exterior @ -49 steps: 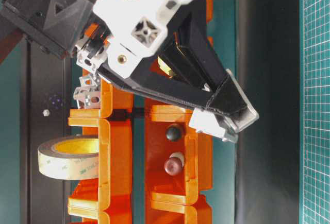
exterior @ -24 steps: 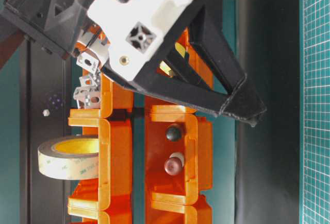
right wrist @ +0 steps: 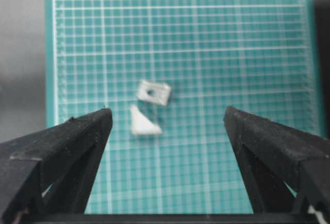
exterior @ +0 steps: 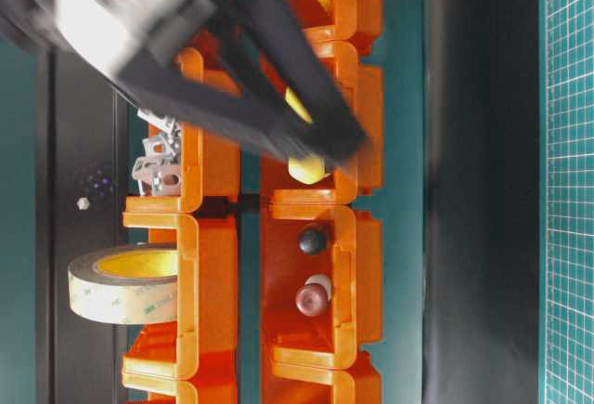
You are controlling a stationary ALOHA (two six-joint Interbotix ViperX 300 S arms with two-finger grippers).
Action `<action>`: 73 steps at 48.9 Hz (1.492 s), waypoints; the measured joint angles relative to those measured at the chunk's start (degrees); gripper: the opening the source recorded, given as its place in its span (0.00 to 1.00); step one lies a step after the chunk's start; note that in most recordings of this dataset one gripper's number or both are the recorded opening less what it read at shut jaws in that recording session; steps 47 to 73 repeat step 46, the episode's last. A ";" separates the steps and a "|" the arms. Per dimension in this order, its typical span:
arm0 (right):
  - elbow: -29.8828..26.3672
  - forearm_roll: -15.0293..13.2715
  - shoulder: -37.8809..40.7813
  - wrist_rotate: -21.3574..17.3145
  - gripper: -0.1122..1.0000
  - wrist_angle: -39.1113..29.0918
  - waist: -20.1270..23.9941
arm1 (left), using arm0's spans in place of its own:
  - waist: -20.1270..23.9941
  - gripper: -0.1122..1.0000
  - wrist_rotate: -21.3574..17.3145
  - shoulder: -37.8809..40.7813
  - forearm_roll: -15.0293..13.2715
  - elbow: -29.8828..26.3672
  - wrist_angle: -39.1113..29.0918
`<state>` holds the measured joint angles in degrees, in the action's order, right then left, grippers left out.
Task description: Pick corner brachets from container rack with right arm.
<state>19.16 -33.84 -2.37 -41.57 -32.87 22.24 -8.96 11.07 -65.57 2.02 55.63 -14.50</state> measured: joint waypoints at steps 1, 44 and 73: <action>0.44 -0.09 -1.14 -0.09 0.85 -0.44 0.18 | -0.09 0.10 0.00 0.00 0.00 0.00 0.00; 11.78 -1.58 -18.98 -1.41 0.85 0.00 1.32 | 0.09 0.10 -0.09 -0.44 0.09 0.00 -0.18; 11.78 -1.58 -18.98 -1.67 0.85 0.00 1.32 | 0.18 0.10 -0.09 -0.44 0.09 0.00 -0.09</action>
